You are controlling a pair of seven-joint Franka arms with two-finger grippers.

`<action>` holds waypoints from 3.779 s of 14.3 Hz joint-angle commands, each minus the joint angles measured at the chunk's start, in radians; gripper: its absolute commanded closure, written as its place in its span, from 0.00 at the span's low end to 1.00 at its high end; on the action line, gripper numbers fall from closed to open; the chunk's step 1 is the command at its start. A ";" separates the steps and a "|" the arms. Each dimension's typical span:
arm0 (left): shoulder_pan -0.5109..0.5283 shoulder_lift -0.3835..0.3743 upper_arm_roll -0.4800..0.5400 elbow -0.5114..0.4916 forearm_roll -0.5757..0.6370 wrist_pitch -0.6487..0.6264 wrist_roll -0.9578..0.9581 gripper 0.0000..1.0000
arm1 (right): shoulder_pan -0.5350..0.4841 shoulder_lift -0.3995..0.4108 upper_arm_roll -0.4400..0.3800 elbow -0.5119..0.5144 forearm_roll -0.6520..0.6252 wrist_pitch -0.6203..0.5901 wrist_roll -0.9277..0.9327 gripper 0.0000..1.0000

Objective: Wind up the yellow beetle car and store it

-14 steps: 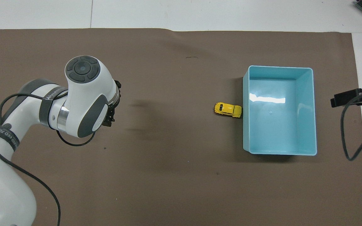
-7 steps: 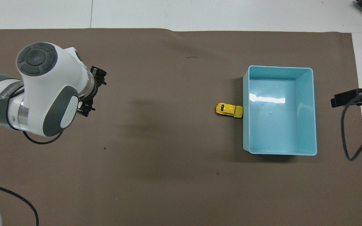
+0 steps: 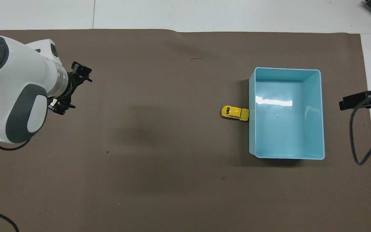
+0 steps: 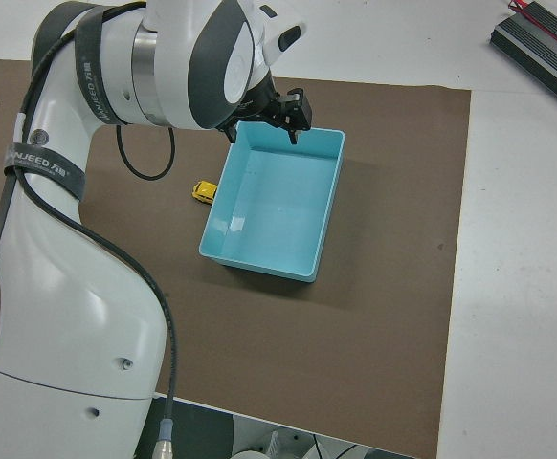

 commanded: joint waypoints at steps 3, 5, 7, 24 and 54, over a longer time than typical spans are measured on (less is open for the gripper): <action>0.066 -0.063 -0.006 -0.015 -0.018 -0.079 0.331 0.00 | 0.009 -0.012 0.025 -0.007 0.013 0.005 -0.201 0.00; 0.083 -0.066 -0.006 -0.017 -0.018 -0.091 0.446 0.00 | 0.009 -0.014 0.059 -0.007 0.009 0.017 -0.330 0.00; 0.106 -0.074 -0.006 -0.015 -0.018 -0.108 0.578 0.00 | 0.009 -0.015 0.097 -0.007 0.000 0.039 -0.443 0.00; 0.146 -0.221 -0.006 0.024 -0.058 -0.306 1.068 0.00 | 0.072 0.199 0.267 0.028 -0.056 0.149 -0.941 0.00; 0.215 -0.227 -0.003 0.190 -0.086 -0.524 1.059 0.00 | 0.081 0.445 0.269 -0.092 -0.063 0.527 -1.237 0.00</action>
